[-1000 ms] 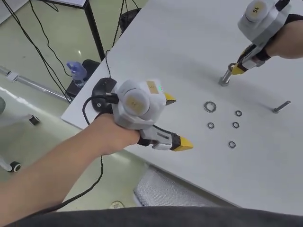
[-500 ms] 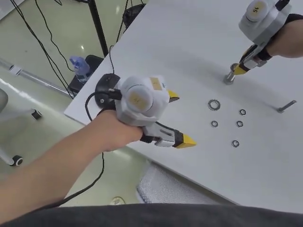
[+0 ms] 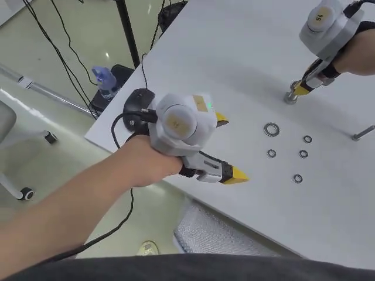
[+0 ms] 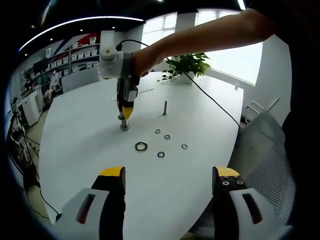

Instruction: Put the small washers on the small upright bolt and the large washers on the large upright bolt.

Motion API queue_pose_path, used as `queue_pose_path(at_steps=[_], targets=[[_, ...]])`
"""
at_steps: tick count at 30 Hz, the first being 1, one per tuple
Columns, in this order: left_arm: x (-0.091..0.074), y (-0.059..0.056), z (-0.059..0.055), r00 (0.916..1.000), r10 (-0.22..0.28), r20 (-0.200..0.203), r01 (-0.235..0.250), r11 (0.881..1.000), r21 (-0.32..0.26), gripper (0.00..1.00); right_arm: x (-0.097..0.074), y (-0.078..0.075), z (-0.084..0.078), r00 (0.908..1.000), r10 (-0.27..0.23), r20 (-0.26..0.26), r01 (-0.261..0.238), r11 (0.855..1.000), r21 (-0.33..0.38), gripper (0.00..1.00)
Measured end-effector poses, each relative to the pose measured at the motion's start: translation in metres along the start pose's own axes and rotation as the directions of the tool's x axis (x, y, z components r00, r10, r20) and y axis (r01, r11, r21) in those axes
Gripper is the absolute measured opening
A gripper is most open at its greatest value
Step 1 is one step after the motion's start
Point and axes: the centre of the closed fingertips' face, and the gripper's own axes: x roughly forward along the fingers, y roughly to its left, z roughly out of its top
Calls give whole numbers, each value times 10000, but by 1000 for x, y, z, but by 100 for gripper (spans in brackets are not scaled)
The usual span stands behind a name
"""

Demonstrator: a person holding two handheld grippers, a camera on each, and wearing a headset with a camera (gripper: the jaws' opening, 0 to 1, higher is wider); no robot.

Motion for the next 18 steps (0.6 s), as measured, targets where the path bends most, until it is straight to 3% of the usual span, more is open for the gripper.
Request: queue_pose_path(at_steps=[3, 6, 18], targets=[[-1, 1, -1, 10000, 4, -18, -4, 10000, 22, 70, 9, -1, -1, 9999, 5, -120, -6, 10000, -77, 22], [-1, 2, -3, 10000, 12, -79, -13, 10000, -12, 70, 6, 2, -3, 9998, -29, -186, 29, 10000, -23, 22], [0, -3, -7, 9998, -105, -165, 106, 9999, 65, 75, 23, 0, -1, 9997, -78, -240, 78, 10000, 29, 22]])
